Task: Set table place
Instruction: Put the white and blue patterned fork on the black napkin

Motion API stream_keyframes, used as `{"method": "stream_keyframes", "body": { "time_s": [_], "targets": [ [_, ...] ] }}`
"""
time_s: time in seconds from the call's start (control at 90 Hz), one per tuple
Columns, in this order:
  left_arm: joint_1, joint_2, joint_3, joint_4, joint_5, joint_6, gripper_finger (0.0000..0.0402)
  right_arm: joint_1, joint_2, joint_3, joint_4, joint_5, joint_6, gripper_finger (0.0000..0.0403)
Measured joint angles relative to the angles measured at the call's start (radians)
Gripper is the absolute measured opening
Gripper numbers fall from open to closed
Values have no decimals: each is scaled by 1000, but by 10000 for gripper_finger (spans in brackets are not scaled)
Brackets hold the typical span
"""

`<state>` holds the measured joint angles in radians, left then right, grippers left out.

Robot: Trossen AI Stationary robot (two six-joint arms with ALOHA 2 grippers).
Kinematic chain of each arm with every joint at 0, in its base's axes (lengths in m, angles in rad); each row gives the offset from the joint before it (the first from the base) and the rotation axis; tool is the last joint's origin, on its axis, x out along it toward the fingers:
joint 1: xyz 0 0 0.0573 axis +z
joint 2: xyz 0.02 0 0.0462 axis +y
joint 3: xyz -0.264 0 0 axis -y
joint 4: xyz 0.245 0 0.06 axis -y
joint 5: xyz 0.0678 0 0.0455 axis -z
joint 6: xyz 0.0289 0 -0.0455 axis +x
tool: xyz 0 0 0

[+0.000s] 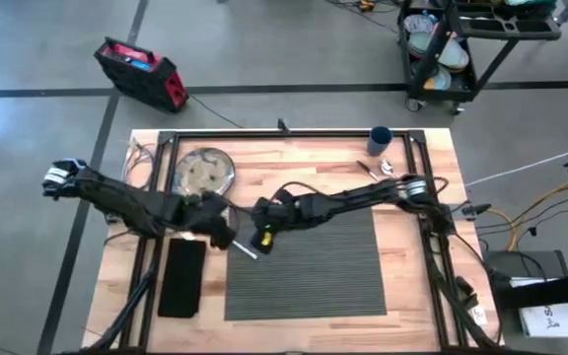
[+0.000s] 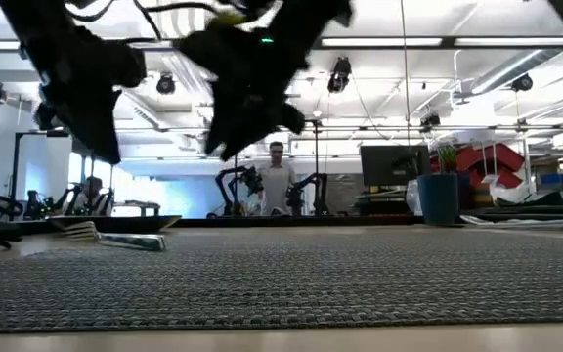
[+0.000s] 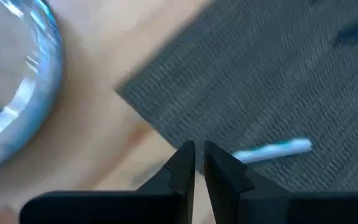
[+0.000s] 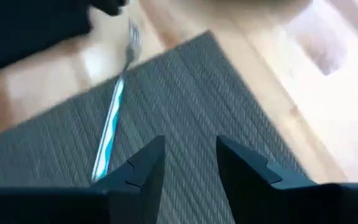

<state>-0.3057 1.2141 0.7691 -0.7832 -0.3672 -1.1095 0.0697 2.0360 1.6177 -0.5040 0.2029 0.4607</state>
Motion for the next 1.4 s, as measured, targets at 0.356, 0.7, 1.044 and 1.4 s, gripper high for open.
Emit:
{"method": "stream_keyframes", "body": {
  "time_s": [0.356,0.7,1.044,1.4],
  "targets": [
    [-54,229,59,-94,11,-474,0,-12,-475,-588,104,-2,34,6],
    [87,322,55,-71,84,-377,0,-23,-713,-838,128,0,99,1],
    [333,313,176,22,2,-54,0,-23,-737,-853,139,6,79,0],
    [139,454,377,84,-11,-145,0,-23,-743,-878,145,7,66,0]
  ]
}}
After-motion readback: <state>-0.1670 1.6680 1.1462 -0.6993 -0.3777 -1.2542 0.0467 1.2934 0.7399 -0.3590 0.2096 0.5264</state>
